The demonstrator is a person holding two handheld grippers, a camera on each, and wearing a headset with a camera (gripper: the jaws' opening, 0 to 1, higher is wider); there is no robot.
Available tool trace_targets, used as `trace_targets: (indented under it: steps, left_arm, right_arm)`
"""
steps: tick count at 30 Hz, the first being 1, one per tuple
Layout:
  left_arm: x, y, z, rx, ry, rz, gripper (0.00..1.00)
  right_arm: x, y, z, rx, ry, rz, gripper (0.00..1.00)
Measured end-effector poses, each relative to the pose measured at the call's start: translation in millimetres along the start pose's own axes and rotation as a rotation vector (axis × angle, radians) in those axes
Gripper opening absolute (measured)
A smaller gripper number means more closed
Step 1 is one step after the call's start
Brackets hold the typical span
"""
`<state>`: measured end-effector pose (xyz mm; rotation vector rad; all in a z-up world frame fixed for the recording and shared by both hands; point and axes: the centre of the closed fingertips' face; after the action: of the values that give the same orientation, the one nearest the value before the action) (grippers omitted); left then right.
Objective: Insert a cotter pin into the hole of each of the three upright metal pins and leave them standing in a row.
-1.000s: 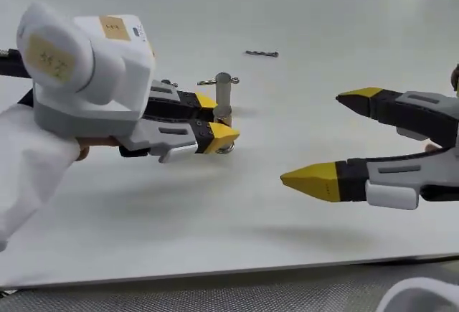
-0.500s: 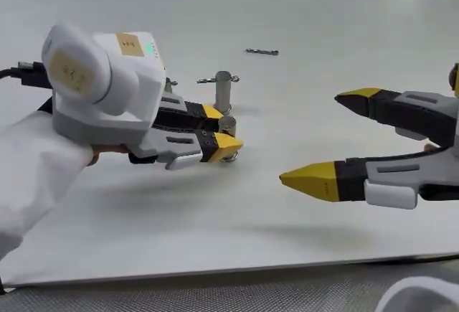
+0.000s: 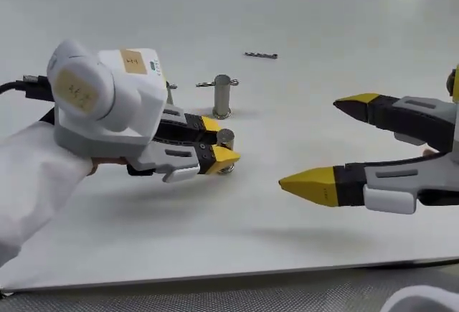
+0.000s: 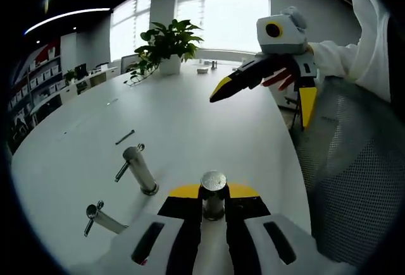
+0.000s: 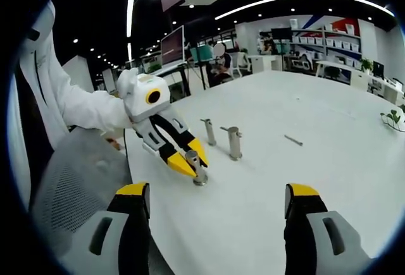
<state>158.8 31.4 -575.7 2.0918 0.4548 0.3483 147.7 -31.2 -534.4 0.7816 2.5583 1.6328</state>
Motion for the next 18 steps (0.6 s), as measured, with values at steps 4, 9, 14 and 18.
trace_targets:
  steps: [4, 9, 14, 18]
  left_arm:
    - [0.6, 0.0, -0.2, 0.0, 0.009, -0.001, 0.1]
    - [1.9, 0.4, 0.2, -0.015, 0.021, -0.003, 0.1]
    - [1.6, 2.2, -0.6, -0.026, 0.024, 0.021, 0.11]
    - [6.1, 6.8, -3.6, -0.039, 0.031, 0.009, 0.25]
  right_arm:
    - [-1.3, 0.8, -0.6, -0.004, -0.004, -0.002, 0.85]
    - [-1.8, -1.0, 0.2, -0.001, -0.003, 0.002, 0.85]
    - [-1.8, -2.6, 0.5, 0.004, 0.0, 0.006, 0.85]
    - [-1.8, -1.3, 0.4, -0.001, 0.0, 0.002, 0.85]
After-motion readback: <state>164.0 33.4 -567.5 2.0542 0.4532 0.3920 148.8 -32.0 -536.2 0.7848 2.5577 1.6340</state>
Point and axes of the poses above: the centre of the closed fingertips' face, and the gripper's own axes: z roughly forward along the fingers, x roughly to its left, y roughly out of its top, and after that the axes turned 12 degrees about y, right-handed
